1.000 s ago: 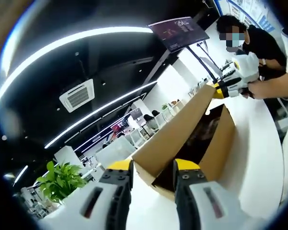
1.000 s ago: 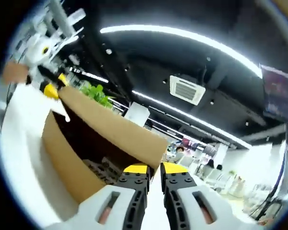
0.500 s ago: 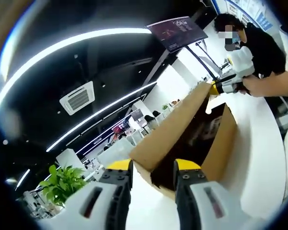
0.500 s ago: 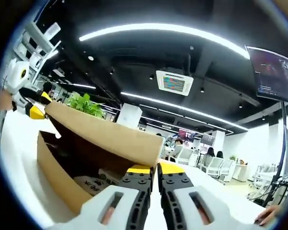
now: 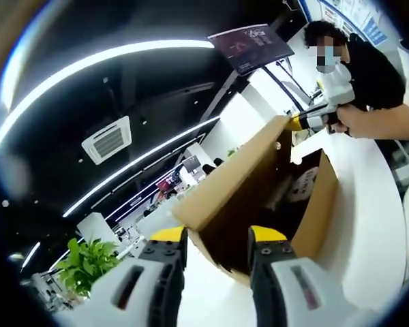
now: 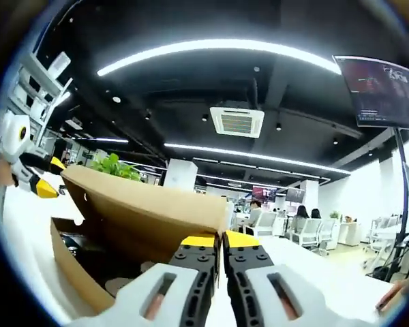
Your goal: Operate the shoe box by opening the lid, removing the specified soft item, and placing it in the target area until the item is outside and the box remains undamaged.
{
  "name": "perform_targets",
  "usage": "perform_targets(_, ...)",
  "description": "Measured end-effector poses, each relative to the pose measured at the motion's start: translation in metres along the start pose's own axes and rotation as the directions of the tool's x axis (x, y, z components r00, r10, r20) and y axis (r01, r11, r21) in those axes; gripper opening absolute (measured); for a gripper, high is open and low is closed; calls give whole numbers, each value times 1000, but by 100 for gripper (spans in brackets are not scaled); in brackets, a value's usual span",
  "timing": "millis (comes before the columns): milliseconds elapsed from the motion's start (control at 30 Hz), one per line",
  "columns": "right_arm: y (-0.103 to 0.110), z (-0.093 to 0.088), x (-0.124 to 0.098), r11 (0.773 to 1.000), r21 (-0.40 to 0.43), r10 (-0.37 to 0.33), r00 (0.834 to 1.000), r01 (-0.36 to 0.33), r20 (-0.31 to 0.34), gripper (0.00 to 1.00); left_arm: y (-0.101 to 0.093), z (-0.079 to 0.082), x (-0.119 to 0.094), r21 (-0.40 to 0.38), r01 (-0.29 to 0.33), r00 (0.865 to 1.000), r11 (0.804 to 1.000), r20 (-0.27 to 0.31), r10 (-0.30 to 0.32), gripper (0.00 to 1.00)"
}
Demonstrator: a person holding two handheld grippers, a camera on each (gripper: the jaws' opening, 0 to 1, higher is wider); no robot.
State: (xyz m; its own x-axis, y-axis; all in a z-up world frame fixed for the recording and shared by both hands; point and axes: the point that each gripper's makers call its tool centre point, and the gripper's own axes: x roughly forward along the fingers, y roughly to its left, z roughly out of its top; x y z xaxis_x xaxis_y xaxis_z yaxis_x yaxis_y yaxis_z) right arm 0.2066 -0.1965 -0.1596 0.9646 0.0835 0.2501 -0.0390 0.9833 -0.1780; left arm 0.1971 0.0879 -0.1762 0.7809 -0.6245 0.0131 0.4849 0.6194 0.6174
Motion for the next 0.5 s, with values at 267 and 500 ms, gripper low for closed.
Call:
perform_targets(267,0,3,5,1000,-21,-14,1000,14,-6,1,3,1,-1,-10,31,999,999,-11,-32,35)
perform_targets(500,-1,6,10,1000,-29,-10,1000,9,-18,1,-6,-2,-4,-74,108,994,991,-17,-109,35)
